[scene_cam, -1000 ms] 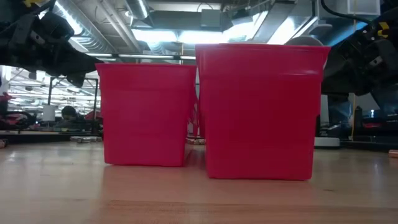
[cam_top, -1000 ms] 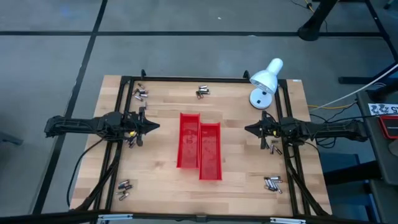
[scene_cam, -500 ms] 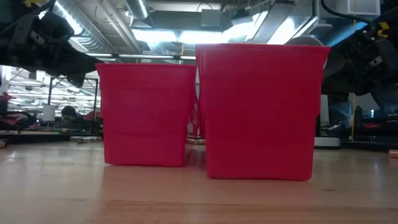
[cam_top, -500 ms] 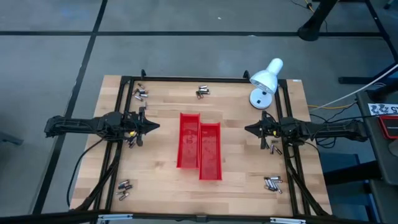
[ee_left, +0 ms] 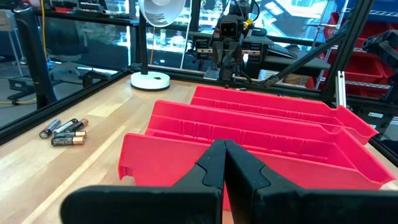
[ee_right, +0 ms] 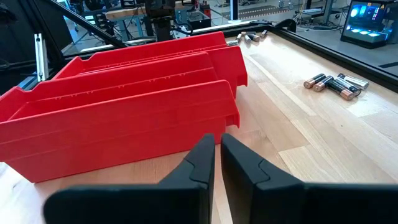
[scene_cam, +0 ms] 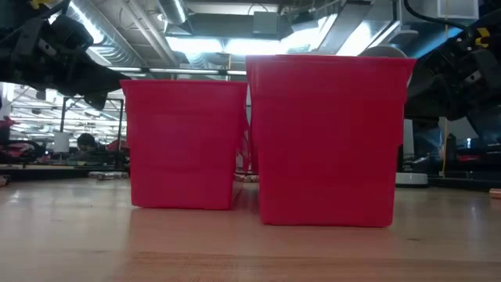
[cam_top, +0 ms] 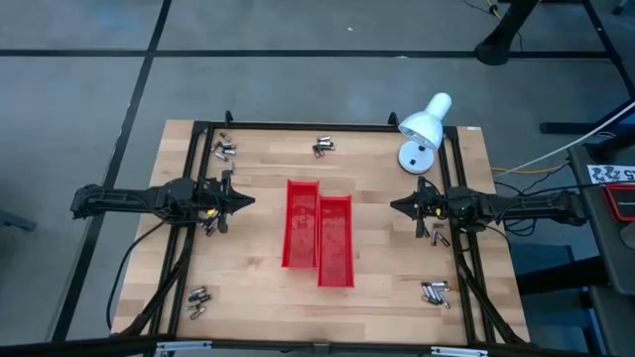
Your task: Sort batteries
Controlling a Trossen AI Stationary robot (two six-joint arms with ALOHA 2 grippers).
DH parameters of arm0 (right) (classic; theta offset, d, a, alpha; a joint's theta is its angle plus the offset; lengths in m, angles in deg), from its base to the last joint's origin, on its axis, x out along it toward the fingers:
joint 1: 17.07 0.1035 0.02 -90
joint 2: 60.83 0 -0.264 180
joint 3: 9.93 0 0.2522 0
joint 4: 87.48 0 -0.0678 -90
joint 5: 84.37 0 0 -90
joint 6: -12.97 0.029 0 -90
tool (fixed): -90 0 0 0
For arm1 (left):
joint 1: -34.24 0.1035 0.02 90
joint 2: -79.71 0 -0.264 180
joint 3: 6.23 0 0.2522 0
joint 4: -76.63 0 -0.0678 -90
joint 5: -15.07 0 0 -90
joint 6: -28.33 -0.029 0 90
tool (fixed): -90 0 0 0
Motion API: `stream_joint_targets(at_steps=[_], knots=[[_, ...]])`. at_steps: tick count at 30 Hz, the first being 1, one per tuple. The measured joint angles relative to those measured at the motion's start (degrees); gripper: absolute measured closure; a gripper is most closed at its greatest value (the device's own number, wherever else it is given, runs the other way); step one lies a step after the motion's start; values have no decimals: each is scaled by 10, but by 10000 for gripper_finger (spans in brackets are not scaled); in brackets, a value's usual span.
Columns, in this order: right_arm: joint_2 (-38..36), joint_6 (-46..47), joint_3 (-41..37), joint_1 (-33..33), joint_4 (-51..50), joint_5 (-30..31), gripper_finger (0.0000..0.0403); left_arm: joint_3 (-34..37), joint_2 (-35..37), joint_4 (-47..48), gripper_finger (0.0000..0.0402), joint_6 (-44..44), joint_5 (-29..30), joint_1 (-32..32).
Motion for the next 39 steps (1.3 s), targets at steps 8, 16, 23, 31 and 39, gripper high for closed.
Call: stream_joint_targets(at_steps=[8,16,23,31,39], knots=[[0,0,0,0,0,0,372,0,0,0,402,0,0,0],[0,0,0,0,5,2,372,0,0,0,402,0,0,0],[0,1,4,0,31,4,372,0,0,-3,402,-44,13,3],[0,75,5,0,121,32,372,0,0,-9,402,86,15,3],[0,95,6,0,208,89,372,0,0,-14,402,150,28,3]])
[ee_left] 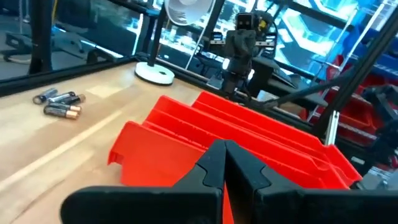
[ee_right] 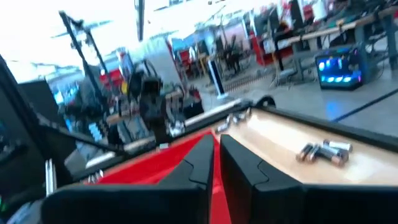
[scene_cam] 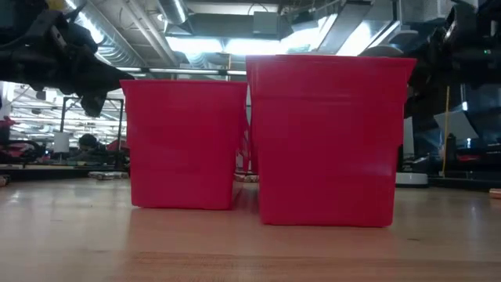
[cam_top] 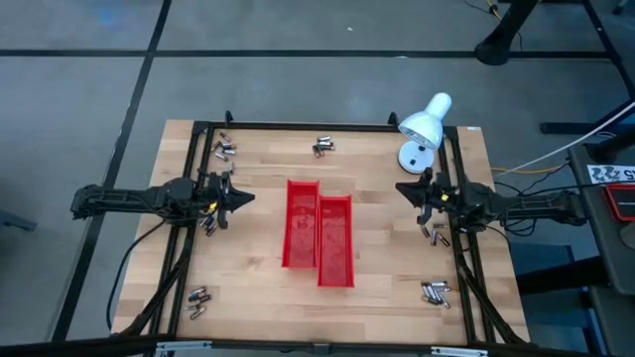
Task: Sort batteries
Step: Put the black battery into the left red bin
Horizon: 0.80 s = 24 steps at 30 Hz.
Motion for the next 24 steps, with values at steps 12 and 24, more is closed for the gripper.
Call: stream_joint_targets(at_steps=[12,24], knots=[[150,-53,1,0,220,34,372,-29,-2,-30,402,71,26,32],[369,-141,159,0,166,-33,372,-208,-203,56,402,-44,-37,9]])
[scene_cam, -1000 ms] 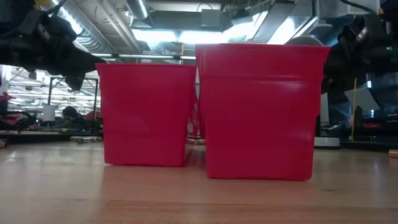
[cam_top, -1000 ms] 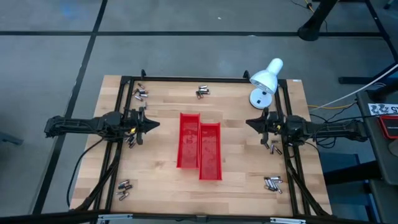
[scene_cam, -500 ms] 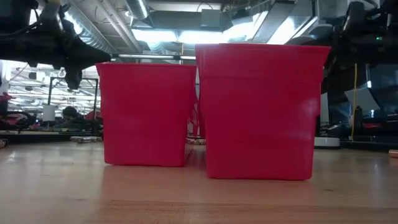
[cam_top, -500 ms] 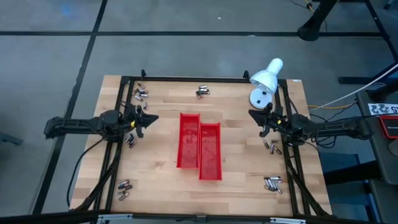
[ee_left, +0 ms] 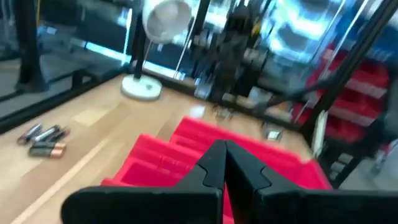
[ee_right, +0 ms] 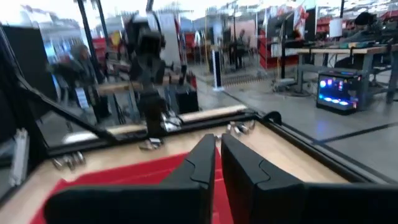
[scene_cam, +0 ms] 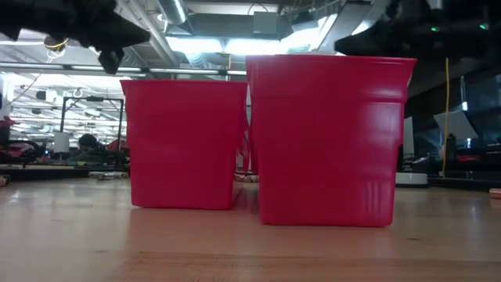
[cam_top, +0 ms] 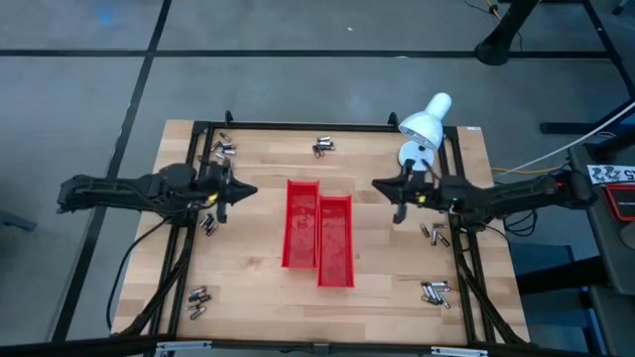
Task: Sort batteries
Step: Put the black battery into the left red bin
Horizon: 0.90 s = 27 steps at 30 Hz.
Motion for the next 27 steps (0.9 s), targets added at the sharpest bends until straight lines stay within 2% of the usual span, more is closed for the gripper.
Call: stream_joint_targets(at_steps=[6,10,14,19,23,27], knots=[[49,-61,81,0,-88,-7,372,-94,-106,70,402,-3,12,-15],[75,-98,119,0,-117,-17,372,-148,-156,135,402,-10,74,-23],[86,-106,142,0,-142,-19,372,-166,-189,172,402,1,132,-12],[93,-75,148,0,-141,-65,372,-166,-213,194,402,4,134,12],[93,-31,149,0,-149,-88,372,-175,-239,228,402,29,126,69],[95,-10,149,0,-174,-90,372,-215,-304,327,402,26,58,131]])
